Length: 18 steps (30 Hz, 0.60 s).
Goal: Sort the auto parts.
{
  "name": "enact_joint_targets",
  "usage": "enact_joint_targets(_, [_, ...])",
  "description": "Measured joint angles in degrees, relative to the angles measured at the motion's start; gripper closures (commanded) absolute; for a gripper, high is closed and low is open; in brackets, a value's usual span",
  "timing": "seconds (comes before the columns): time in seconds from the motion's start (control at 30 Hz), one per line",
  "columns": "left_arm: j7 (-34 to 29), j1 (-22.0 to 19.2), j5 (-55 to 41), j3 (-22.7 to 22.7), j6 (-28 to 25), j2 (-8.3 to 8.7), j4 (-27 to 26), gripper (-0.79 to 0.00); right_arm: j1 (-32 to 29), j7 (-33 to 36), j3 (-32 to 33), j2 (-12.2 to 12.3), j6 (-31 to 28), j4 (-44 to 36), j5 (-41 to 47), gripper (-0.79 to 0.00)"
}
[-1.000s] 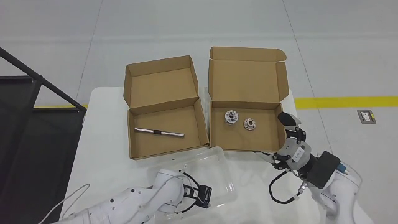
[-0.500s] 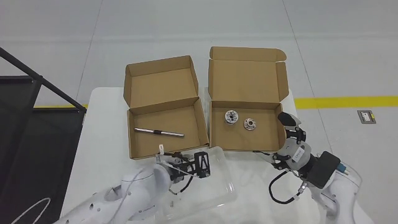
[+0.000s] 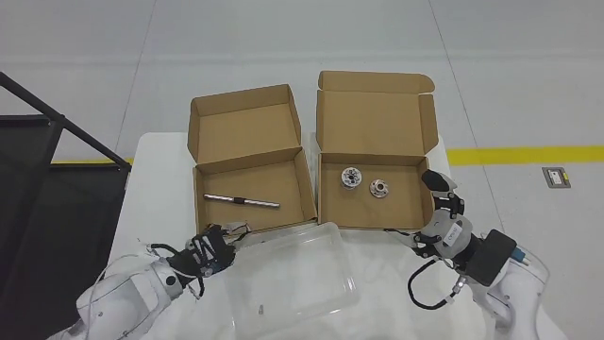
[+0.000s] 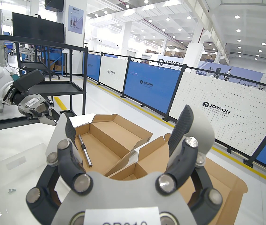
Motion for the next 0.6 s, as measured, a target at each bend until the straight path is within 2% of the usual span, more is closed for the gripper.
enact_joint_targets(0.07, [-4.61, 0.41, 0.51, -0.97, 0.36, 0.0, -1.28, 0.0, 0.0, 0.0, 0.0, 0.0, 0.0, 0.0, 0.0, -0.785])
enact_joint_targets(0.17, [-13.37, -2.25, -0.24, -0.47, -1.91, -0.49, -1.88, 0.0, 0.0, 0.0, 0.0, 0.0, 0.0, 0.0, 0.0, -0.785])
enact_joint_targets(0.3, [-22.72, -11.48, -4.01, 4.66, -6.37, -2.49, 2.57, 0.0, 0.0, 0.0, 0.0, 0.0, 0.0, 0.0, 0.0, -0.785])
enact_joint_targets(0.4, [-27.08, -19.75, -6.86, 10.59, -7.83, -4.85, 8.34, 0.0, 0.0, 0.0, 0.0, 0.0, 0.0, 0.0, 0.0, -0.785])
enact_joint_targets(0.47, [-28.11, -23.08, -7.32, 13.02, -8.1, -5.36, 10.26, 0.0, 0.0, 0.0, 0.0, 0.0, 0.0, 0.0, 0.0, -0.785])
enact_joint_targets(0.6, [-27.62, -21.52, -7.22, 11.9, -8.04, -5.25, 9.56, 0.0, 0.0, 0.0, 0.0, 0.0, 0.0, 0.0, 0.0, -0.785])
